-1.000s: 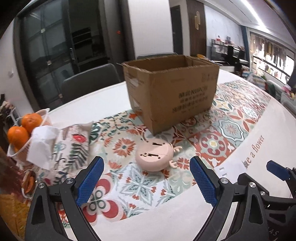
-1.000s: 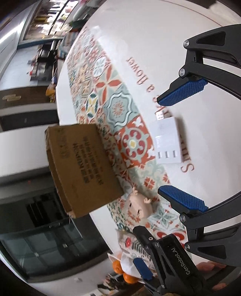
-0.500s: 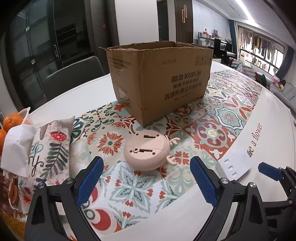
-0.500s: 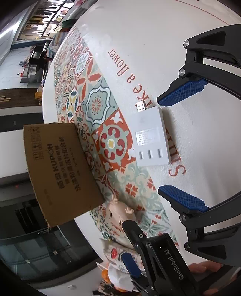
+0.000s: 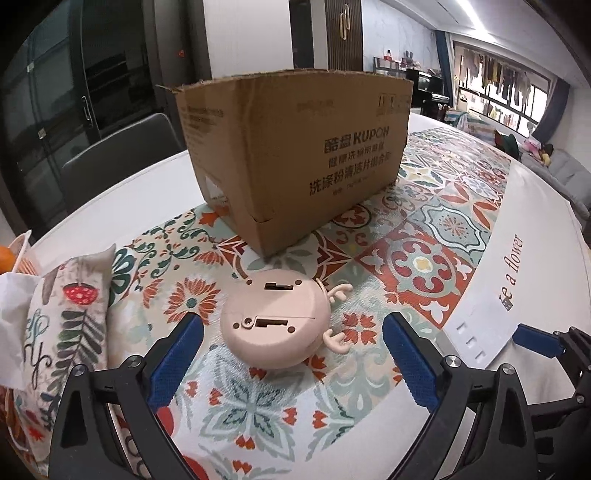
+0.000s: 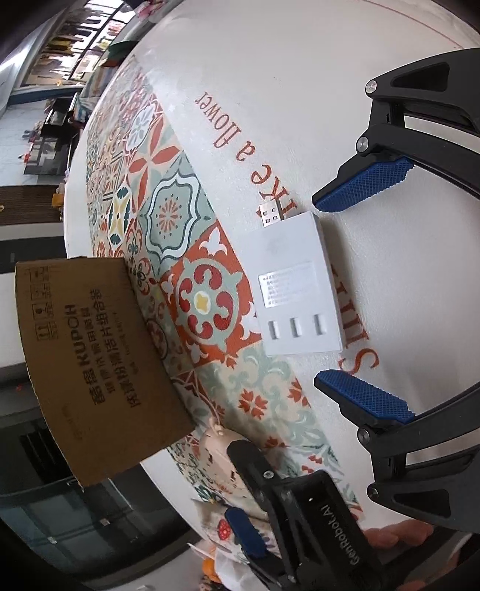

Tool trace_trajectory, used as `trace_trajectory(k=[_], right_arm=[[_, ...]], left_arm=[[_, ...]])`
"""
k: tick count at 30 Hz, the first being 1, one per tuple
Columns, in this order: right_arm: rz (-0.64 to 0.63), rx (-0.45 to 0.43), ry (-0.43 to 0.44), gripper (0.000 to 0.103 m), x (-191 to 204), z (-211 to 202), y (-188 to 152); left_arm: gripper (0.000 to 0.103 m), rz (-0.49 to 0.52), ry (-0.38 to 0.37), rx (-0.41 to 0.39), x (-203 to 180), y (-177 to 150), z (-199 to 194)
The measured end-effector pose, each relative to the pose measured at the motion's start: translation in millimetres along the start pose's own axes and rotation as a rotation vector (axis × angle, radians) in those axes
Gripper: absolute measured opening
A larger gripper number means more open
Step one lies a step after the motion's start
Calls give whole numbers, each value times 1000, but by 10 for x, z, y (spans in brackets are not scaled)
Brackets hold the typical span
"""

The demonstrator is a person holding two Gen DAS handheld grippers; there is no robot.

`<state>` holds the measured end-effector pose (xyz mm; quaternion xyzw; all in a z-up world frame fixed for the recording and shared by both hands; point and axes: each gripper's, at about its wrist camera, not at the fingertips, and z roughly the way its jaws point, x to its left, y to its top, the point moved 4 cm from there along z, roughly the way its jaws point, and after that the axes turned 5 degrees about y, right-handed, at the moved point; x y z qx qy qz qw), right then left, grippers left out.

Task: Organize rigid objects
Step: 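Move both grippers toward the pink round toy and white card device, then close the left gripper on the pink round toy while the right gripper grasps the white card device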

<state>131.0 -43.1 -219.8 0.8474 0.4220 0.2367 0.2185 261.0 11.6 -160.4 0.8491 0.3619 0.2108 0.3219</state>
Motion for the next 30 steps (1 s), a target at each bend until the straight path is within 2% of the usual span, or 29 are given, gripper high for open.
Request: trace_trajectory(k=[15,20,23,24,30], right_arm=[[-40,-17,-74,88,49,215,191],[-48,-23,-87,88,71,262,250],[-58,-27,-88,88,89,281,269],[-62,-29,-86,88,96,285,272],[-82,-35,-81,88,104,296,287]], left_arm=[[99,-8,10,63,158,38,355],[99,-7,-16,97,183,57,431],[88,3,-42,113,153,61,481],[82,7,-55,125,138,53,511],[81,-13,-25,122,117,40,525]])
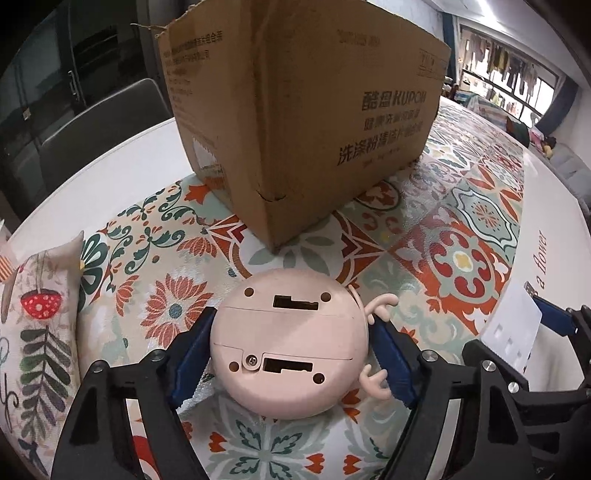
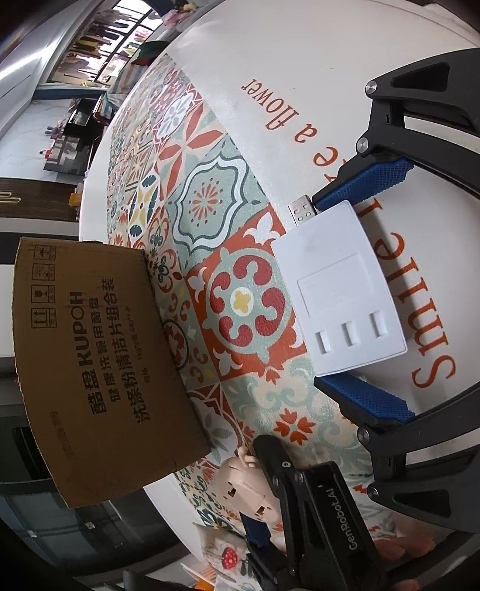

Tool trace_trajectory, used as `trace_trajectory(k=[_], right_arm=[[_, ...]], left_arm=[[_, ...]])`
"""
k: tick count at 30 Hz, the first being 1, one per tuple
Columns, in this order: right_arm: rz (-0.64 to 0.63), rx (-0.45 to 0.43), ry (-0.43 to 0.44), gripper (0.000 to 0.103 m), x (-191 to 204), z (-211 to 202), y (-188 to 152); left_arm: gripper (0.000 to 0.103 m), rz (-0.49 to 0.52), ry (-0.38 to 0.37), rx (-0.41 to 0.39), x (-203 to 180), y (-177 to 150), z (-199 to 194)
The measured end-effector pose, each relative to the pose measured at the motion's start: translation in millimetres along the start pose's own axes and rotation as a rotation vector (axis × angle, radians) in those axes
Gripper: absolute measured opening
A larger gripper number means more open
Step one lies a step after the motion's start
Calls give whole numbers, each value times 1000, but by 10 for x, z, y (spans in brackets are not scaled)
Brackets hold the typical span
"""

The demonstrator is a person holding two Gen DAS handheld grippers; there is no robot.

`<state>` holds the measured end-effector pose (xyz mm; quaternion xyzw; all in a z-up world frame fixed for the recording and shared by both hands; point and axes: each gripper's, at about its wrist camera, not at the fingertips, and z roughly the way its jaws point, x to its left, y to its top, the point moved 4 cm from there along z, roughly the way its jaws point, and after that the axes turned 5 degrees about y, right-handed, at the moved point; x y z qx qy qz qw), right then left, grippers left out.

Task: Organize rigid objects
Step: 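Close the left gripper on the pink round toy while the right gripper grasps the white card device, then carry the pink toy and white card device over the cardboard box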

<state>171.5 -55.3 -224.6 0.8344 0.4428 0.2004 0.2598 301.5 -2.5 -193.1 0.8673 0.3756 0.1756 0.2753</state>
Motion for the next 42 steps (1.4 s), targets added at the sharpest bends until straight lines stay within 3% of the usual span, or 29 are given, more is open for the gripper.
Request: trace_trajectory(k=[5,19,29,42], right_arm=[[-31,-13,16,88,-9,-3,7],[-98,-108,94,88,-44,-195,143],[-136,-186,158,88,-173,-457,306],[-168,-286,303,88,-382,-907,532]], left_arm=[[80,-35,68,-16,-4,-34,-50],[80,-211,144,-45,59,-125,-367],[80,-316,240,-108,-26,-118,-814],[80,-427,352,-198,-247,-40,-1496]])
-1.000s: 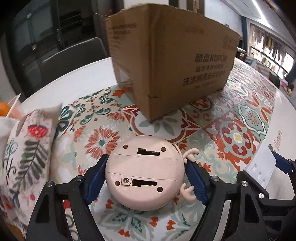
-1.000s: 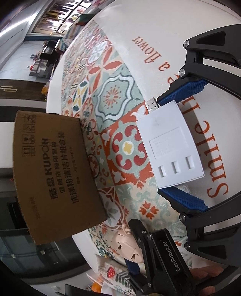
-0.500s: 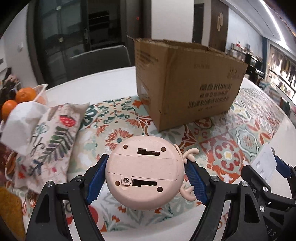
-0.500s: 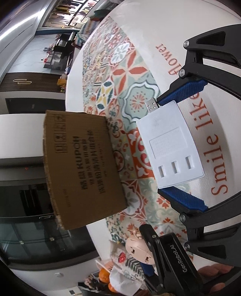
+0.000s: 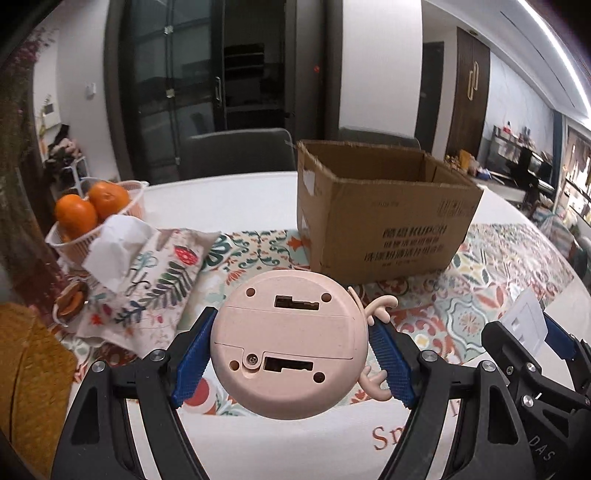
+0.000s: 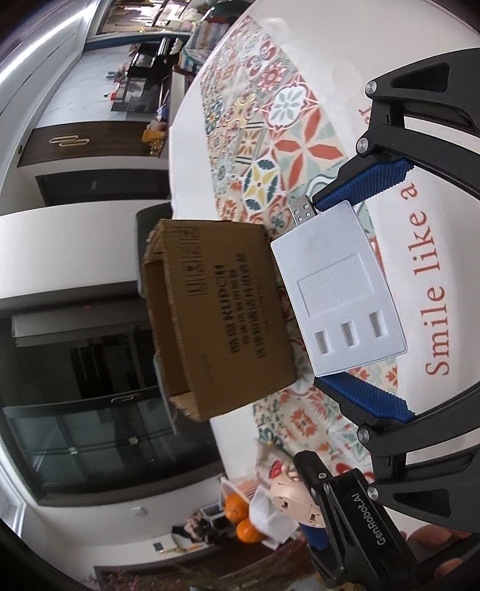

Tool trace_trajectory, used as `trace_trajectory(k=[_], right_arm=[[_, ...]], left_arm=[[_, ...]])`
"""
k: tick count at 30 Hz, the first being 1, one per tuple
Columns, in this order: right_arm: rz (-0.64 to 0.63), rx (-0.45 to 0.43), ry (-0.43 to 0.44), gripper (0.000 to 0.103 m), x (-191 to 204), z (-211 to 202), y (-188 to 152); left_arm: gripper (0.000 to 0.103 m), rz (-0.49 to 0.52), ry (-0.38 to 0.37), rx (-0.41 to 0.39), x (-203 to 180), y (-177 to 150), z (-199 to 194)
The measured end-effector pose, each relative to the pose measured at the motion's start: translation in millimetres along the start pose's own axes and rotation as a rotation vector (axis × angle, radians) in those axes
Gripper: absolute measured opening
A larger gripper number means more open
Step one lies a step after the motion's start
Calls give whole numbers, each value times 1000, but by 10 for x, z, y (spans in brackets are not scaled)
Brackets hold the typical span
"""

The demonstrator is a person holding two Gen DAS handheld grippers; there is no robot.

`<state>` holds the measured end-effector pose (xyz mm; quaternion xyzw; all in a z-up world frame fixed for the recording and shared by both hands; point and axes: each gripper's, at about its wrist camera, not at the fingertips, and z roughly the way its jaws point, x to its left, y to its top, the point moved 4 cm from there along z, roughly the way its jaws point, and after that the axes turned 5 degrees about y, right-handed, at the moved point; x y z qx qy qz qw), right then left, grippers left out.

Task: Organize rigid objects
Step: 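Carry the pink toy and white card device over the cardboard box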

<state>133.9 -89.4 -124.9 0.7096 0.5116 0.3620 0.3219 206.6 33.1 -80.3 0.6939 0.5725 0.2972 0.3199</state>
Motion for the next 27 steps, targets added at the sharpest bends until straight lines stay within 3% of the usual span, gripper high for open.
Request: trace_trajectory(k=[17,27], right_arm=[[-9,-107,92,88,-140,-409,381],[-18,-125,143,88,-186,-189,709]], left_arm=[[80,-60,56,-56,-68,154,-487],[80,-97,78,-83,-127,457,-382]])
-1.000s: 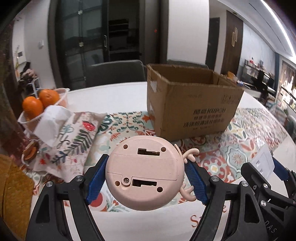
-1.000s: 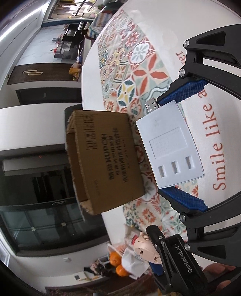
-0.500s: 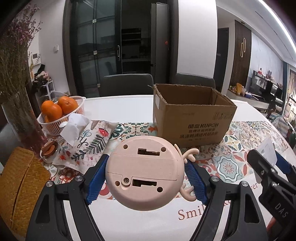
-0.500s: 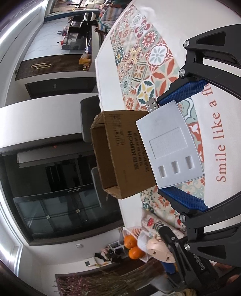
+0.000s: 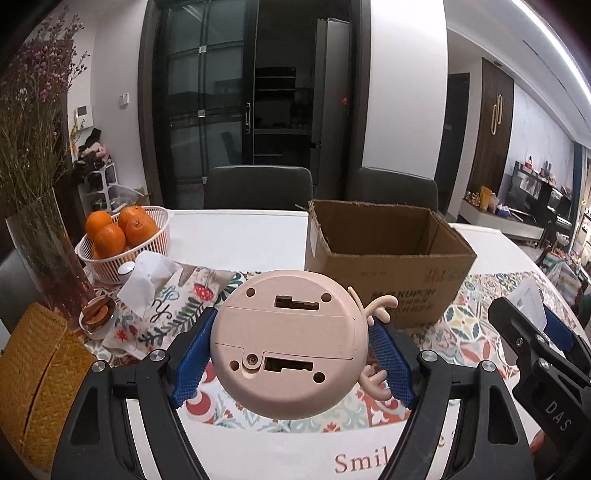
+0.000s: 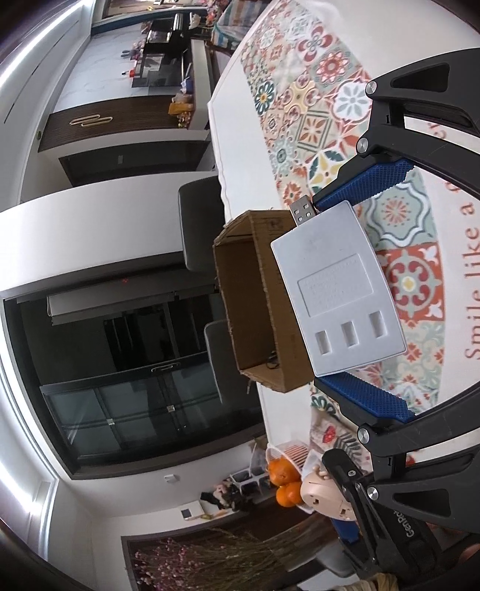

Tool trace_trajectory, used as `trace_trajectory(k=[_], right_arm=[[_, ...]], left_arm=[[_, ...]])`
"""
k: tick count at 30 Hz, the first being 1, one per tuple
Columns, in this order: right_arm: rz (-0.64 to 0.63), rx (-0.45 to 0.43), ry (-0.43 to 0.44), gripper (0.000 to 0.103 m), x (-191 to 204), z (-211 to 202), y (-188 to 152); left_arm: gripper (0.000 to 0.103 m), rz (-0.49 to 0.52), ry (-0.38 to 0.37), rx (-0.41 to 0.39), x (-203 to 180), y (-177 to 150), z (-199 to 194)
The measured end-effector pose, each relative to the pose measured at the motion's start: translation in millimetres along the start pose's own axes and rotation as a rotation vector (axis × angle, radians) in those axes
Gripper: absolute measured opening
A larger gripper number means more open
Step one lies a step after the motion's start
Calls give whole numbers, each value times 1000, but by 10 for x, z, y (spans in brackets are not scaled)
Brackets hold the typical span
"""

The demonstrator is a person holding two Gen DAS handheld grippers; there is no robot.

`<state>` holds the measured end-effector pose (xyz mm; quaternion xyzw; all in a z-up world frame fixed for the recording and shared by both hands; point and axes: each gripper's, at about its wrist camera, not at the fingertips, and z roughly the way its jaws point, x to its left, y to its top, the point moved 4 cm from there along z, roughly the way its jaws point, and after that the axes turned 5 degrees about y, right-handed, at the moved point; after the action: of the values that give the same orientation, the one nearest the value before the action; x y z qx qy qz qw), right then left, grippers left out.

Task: Organize rigid objects
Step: 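Carry the pink toy and white card device over the cardboard box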

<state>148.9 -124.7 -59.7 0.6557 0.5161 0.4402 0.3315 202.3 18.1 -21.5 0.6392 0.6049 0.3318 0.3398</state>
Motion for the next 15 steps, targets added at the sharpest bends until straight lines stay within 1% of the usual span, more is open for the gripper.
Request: trace_trajectory(k=[6,12,15], right_arm=[[-2,0,21,88,-51,172,170],[4,32,43,88,-94,338,332],[-5,30,40,88,-138,407,438]], left_arm=[[80,-4,-5,-1,-70,198,128],[80,7,-32,2,-177,400,256],[80,19,-45,8,-250,499,322]])
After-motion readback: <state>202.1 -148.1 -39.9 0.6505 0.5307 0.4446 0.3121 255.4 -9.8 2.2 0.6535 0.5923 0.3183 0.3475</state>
